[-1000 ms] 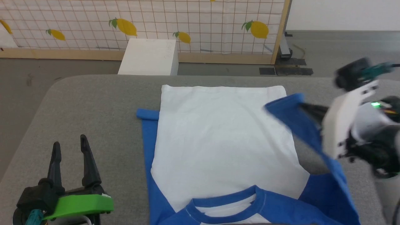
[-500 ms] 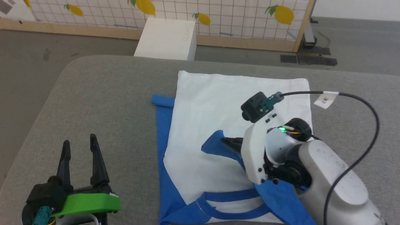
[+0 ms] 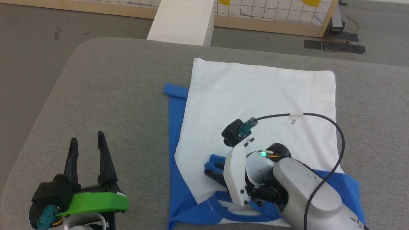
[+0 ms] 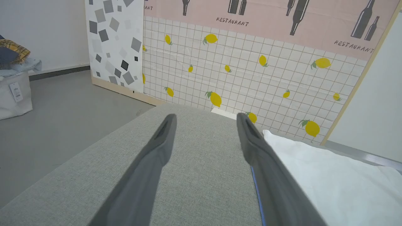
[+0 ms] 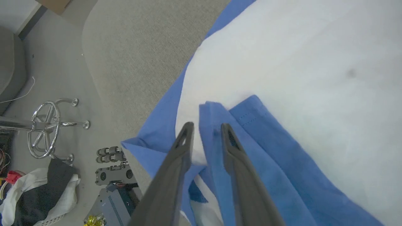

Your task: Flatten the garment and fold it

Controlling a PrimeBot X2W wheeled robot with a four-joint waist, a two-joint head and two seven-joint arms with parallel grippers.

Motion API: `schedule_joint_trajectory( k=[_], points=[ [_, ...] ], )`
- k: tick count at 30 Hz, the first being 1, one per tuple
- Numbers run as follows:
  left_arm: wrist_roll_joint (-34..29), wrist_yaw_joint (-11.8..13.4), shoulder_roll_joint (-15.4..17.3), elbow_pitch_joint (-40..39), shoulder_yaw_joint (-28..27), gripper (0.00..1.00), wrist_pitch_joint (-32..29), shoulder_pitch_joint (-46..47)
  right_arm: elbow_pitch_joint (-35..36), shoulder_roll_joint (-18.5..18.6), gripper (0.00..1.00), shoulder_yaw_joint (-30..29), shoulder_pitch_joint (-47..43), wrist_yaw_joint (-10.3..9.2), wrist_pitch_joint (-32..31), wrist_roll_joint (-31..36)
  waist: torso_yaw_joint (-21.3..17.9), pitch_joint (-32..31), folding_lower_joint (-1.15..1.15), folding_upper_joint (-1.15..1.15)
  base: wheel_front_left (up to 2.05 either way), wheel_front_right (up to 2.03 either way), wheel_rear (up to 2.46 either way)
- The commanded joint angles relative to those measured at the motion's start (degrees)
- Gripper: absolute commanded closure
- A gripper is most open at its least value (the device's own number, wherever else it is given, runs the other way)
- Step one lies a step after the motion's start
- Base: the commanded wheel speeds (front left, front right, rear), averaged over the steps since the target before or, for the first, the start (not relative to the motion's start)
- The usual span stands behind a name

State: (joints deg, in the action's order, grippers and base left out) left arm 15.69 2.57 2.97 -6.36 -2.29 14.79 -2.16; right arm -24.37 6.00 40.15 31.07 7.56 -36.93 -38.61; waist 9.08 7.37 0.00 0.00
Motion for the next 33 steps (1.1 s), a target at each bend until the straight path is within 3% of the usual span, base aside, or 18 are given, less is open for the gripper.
schedule_joint_trajectory(
  k=[1,6,9,18,25,33],
  points=[
    [0.08,0.15,-0.09,0.14,0.08,0.0,0.21,0.77,-0.03,-0.18,0.0,-0.31,1.61,-0.08,1.43,-1.1,-0.1,-0.22,0.0,0.0,0.0,0.0,0.0],
    [-0.22,0.04,-0.09,0.71,-0.04,0.0,0.21,0.47,2.5,0.28,0.0,-4.39,3.62,-0.08,6.69,-5.36,-0.65,-1.5,0.0,0.0,0.0,0.0,0.0],
    [-0.45,-0.05,-0.09,0.89,-0.39,0.0,0.21,0.04,5.02,1.85,0.0,-9.73,4.53,-0.08,11.87,-6.33,-1.32,-2.48,0.0,0.0,0.0,0.0,0.0],
    [-0.32,-0.37,-0.09,1.3,-1.08,0.0,0.21,-1.04,9.79,7.27,0.0,-29.99,-1.05,-0.08,24.75,0.41,-3.26,-4.24,0.0,0.0,0.0,0.0,0.0],
    [0.81,0.08,-0.09,2.09,-0.61,0.0,0.21,-1.46,13.8,5.29,0.0,-46.56,-12.94,-0.08,25.38,6.11,-4.77,-4.21,0.0,0.0,0.0,0.0,0.0],
    [2.55,-0.06,0.03,5.18,0.77,0.0,-1.89,2.24,21.6,0.46,0.0,-57.99,-20.42,-0.08,21.37,10.79,-5.87,-2.12,0.0,0.0,0.0,0.0,0.0]
  ],
)
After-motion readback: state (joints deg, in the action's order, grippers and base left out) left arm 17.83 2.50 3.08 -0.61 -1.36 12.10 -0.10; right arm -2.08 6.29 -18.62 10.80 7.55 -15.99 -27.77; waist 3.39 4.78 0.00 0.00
